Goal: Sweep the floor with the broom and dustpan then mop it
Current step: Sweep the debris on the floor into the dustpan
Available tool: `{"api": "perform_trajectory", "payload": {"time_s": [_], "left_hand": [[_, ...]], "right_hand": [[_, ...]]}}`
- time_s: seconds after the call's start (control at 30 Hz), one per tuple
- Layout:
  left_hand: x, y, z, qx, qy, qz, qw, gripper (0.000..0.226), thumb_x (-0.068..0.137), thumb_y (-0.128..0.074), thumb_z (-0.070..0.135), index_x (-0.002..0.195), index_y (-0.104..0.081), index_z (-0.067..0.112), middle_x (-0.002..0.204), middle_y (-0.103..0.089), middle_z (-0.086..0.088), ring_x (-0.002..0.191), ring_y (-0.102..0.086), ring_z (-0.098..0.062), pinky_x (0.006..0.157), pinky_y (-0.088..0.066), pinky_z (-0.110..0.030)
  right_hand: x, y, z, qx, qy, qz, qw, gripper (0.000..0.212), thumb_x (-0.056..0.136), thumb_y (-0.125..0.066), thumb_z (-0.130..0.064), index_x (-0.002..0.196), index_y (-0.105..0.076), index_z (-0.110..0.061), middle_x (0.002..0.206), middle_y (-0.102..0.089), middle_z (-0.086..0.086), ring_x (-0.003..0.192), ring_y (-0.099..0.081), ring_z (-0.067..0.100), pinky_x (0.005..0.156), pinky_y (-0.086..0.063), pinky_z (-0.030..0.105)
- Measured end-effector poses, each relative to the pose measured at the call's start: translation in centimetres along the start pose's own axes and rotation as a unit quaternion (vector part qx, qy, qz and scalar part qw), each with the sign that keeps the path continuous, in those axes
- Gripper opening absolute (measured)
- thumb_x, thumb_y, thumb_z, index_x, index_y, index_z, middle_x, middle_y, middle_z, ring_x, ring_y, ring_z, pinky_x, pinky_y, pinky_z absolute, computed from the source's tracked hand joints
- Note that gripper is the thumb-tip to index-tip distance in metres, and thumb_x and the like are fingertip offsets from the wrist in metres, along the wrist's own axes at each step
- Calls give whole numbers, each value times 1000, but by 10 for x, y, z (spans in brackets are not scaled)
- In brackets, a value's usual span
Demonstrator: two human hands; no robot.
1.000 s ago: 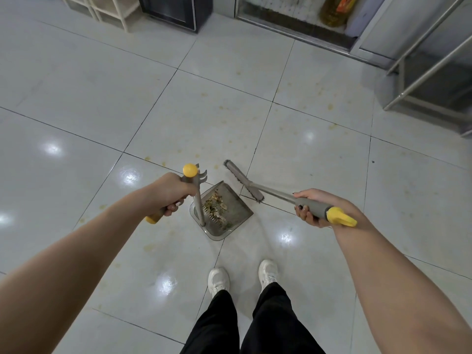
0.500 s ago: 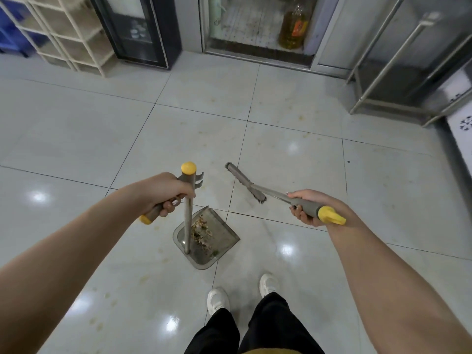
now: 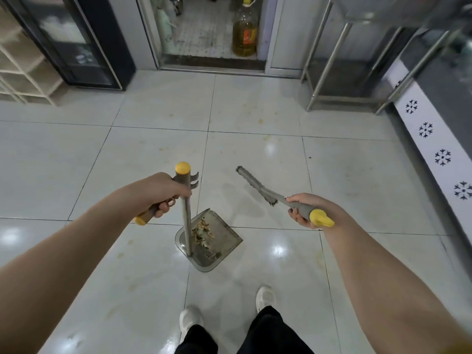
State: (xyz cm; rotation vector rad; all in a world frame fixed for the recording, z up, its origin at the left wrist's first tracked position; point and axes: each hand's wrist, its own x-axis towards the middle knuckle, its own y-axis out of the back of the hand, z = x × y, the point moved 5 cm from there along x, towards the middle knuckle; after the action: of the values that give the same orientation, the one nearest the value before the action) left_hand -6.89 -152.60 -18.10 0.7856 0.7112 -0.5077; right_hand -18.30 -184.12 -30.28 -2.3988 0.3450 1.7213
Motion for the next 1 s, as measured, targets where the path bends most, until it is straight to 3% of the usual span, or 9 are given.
{"api": "perform_trajectory", "payload": {"time_s": [0.27,0.53,1.0], "left_hand": [[20,-67,83,41,-20,13,999,28,85,-60,17,67,-41,8,47,-36,-3,35,-29,-14,38,-26,-16],[54,-88,149,78,-33,-10,996,28,85,-59,16,64,-41,8,50,-36,-6,35,-29,-15,36,-26,-16],[182,-61,235,113,-11,-114,987,31,89,-61,19,69,-40,9,54,-35,-5,35,-30,-13,35,-28,-16]], "right_hand": [[11,109,-12,11,17,28,999,21,95,-55,-28,88,-44,-12,72,-47,4,27,-49,8,30,-40,13],[44,137,-47,105,22,28,994,22,95,-54,-23,109,-40,-12,78,-46,6,27,-50,10,29,-40,14],[118,141,-137,213,7,54,975,10,95,-53,-16,99,-45,-12,84,-44,9,26,-52,14,31,-43,16]]}}
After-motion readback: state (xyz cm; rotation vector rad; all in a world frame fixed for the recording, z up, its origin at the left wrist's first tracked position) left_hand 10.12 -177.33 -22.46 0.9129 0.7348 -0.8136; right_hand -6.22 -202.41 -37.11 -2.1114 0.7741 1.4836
